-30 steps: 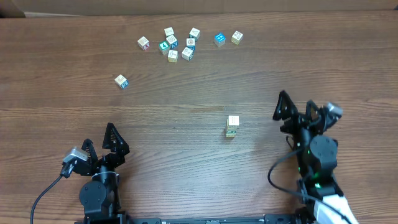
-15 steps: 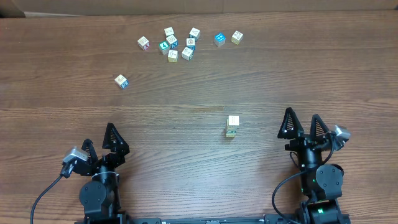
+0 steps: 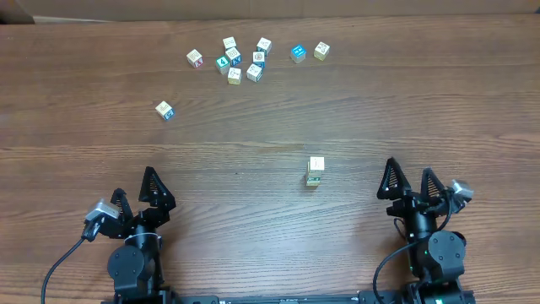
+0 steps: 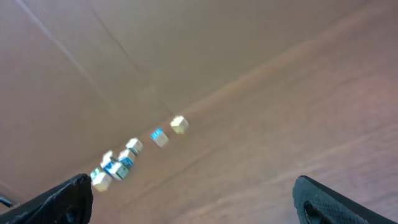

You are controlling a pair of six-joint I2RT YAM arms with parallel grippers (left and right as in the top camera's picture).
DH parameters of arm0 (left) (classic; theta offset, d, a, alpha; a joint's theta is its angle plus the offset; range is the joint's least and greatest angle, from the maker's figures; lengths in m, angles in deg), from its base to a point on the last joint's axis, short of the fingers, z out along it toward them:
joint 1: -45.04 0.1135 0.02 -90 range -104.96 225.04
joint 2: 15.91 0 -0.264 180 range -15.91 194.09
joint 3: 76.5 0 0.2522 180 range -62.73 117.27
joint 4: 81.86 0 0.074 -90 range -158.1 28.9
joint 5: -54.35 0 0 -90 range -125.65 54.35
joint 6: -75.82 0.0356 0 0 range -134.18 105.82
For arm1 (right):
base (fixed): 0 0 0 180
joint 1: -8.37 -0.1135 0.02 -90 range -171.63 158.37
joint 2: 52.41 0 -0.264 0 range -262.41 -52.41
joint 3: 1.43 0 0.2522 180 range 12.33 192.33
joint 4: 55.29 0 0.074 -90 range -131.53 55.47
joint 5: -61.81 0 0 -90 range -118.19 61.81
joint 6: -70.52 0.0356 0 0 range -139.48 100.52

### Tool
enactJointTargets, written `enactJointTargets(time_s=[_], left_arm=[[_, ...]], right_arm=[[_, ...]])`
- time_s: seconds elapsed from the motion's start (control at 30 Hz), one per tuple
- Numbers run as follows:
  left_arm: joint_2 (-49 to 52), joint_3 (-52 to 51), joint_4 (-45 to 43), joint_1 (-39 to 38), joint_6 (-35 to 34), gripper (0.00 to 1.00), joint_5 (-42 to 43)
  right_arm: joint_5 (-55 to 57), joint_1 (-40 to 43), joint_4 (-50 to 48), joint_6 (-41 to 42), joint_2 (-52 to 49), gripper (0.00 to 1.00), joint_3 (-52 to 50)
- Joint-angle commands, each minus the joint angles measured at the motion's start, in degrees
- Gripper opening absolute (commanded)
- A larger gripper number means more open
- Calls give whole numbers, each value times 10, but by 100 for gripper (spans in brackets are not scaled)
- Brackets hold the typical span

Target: Form a tower

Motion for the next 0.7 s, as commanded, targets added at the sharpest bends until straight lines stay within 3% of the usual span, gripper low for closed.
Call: enactJointTargets(time_s=[0.0, 0.67], left_arm=[[-6, -2, -1, -3, 11, 99, -3], [-6, -2, -1, -3, 11, 100, -3]], right_arm=[[4, -3, 17, -2, 37, 100, -6], [4, 44, 17, -2, 74, 100, -6]])
